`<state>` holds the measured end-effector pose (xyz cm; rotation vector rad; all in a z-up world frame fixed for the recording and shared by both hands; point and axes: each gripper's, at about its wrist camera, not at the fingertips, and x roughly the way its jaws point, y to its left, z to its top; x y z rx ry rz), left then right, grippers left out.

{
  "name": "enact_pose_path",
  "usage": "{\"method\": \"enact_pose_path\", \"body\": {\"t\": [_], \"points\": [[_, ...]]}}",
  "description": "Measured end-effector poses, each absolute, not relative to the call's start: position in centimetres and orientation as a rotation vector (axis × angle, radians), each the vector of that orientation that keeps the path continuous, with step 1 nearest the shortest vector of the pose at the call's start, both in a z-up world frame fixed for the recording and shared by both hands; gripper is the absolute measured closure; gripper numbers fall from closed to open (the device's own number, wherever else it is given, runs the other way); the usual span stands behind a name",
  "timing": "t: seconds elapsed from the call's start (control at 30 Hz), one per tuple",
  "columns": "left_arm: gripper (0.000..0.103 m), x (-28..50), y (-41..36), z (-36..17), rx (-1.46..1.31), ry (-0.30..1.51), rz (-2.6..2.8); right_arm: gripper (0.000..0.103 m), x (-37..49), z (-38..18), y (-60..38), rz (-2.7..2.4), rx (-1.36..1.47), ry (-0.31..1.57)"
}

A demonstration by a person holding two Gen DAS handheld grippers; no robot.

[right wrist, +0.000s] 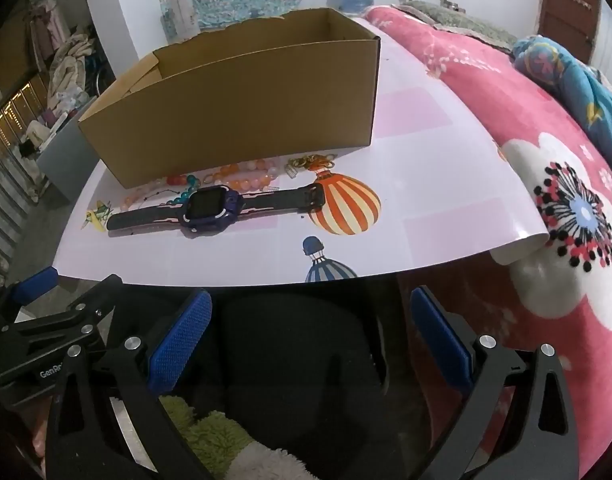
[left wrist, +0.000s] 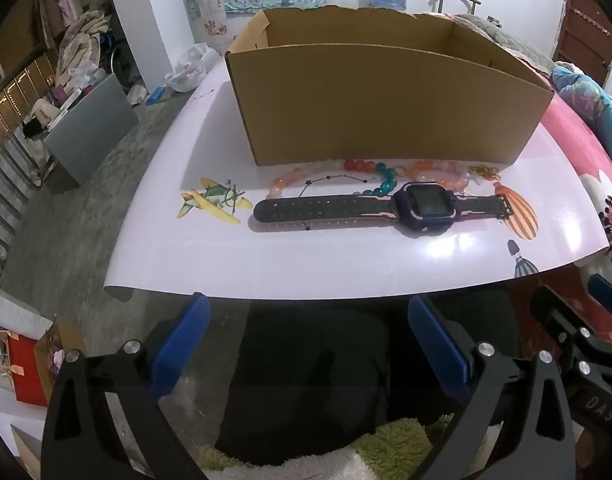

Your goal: Organize jewelry

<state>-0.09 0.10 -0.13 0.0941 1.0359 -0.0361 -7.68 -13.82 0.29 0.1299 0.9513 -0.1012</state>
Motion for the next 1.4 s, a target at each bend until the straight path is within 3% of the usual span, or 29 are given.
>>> {"method": "enact_pose_path", "body": {"t": [1.4], "points": [[0.005,-0.25,0.32,-0.42,0.1,1.036,-0.026,0.008,-7.56,0.47,-13.88,-0.104,0.13,0.955]]}}
